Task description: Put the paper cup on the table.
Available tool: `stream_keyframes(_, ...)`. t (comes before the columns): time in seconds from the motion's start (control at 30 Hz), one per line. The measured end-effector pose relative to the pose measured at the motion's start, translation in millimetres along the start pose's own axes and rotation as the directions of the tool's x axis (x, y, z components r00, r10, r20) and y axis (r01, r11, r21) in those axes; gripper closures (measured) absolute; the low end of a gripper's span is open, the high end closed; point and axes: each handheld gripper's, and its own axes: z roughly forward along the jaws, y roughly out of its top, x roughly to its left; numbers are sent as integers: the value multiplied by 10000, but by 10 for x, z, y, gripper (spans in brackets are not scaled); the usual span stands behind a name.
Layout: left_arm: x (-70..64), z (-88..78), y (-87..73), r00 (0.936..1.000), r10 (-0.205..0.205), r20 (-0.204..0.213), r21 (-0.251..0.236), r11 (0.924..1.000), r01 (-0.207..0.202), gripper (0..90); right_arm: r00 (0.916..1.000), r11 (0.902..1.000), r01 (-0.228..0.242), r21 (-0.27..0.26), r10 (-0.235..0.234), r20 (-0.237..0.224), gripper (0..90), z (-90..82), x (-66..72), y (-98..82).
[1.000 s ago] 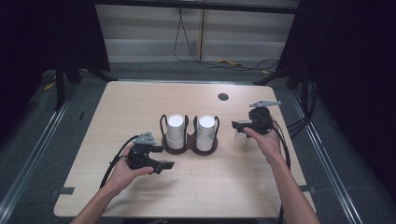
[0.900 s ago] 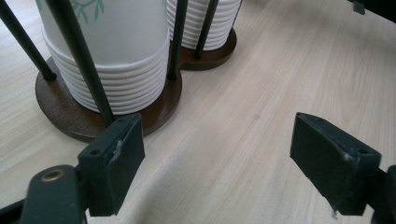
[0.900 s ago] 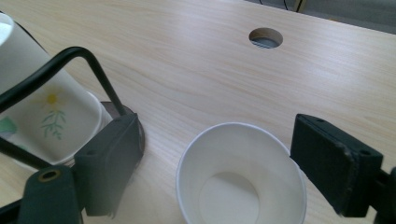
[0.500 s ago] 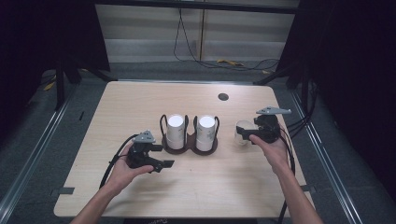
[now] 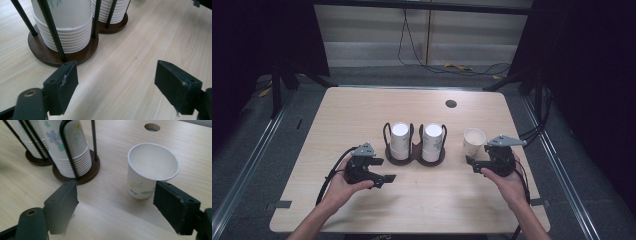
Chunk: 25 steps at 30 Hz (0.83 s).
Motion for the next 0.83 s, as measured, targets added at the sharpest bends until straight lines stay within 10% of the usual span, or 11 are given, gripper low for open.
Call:
stream_keyframes(0.6,-36,-51,-308,9978,-513,-425,102,9986,517,224,9966,9994,-77,343,105,-820,195,126,363,-500)
stream_keyframes(0.83,-34,-77,-365,9959,-320,-848,1,9995,321,213,9978,9976,-313,622,348,-558,203,232,271,-616)
